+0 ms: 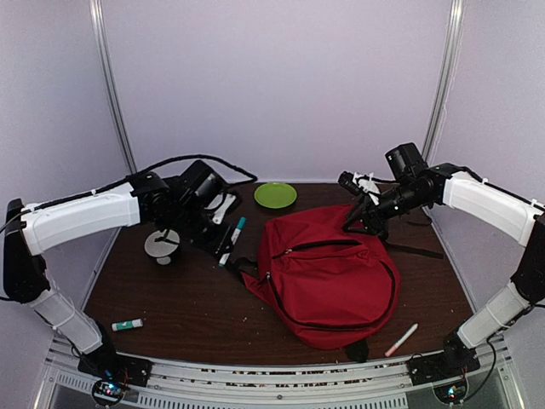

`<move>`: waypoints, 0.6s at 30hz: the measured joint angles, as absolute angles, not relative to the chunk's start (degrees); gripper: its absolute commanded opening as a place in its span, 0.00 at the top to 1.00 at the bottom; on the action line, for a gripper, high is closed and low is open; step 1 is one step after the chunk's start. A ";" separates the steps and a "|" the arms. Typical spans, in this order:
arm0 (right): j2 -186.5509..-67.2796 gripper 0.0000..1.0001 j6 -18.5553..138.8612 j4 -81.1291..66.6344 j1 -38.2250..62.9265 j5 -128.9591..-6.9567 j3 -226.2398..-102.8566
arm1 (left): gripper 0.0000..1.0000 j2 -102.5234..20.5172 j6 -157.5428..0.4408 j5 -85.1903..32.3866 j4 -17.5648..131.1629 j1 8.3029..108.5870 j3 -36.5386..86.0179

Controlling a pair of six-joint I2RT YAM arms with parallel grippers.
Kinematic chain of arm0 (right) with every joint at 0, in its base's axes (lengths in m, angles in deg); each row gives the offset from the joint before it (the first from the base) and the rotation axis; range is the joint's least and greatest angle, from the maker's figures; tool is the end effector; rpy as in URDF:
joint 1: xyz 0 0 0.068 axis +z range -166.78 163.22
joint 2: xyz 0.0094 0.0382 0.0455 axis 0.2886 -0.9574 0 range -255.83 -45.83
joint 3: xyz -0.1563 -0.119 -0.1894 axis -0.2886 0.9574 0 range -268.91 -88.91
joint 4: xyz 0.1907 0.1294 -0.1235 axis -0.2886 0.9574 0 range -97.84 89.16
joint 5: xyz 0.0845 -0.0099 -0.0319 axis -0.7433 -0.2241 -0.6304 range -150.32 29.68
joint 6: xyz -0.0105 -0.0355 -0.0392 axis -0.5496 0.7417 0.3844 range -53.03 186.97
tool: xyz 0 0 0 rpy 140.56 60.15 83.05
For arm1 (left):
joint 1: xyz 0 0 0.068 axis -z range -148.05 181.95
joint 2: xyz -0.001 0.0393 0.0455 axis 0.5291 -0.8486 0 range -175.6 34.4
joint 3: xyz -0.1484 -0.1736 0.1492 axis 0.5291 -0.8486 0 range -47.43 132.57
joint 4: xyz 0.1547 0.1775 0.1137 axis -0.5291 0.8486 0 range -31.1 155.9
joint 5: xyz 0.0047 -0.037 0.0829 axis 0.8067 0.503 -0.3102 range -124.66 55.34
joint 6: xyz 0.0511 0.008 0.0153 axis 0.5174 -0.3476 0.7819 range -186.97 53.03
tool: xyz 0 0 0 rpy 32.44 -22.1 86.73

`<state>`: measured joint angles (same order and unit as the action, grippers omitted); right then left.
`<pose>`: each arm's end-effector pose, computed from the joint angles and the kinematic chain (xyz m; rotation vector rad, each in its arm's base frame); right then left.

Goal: Pack the student bag
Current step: Place the pen in the lower front pocket of the bag.

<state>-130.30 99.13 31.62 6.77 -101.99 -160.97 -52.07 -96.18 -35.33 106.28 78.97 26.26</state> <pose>0.2737 0.1451 0.3032 -1.3483 1.9011 0.8169 0.2120 -0.2269 0.2863 0.4128 2.6606 -0.4305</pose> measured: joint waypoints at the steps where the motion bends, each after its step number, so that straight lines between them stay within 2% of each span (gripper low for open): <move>1: -130.30 0.55 98.98 31.62 6.16 -102.18 -160.97 | 1.00 -53.91 -91.46 -35.77 104.77 81.77 29.71; 9: -130.34 0.54 97.14 31.25 1.90 -102.64 -160.94 | 1.00 -64.93 -68.05 -32.49 90.78 90.03 43.31; 18: -130.41 0.54 94.15 30.16 -7.59 -104.11 -160.83 | 1.00 -80.18 -50.28 -32.14 86.50 95.32 55.33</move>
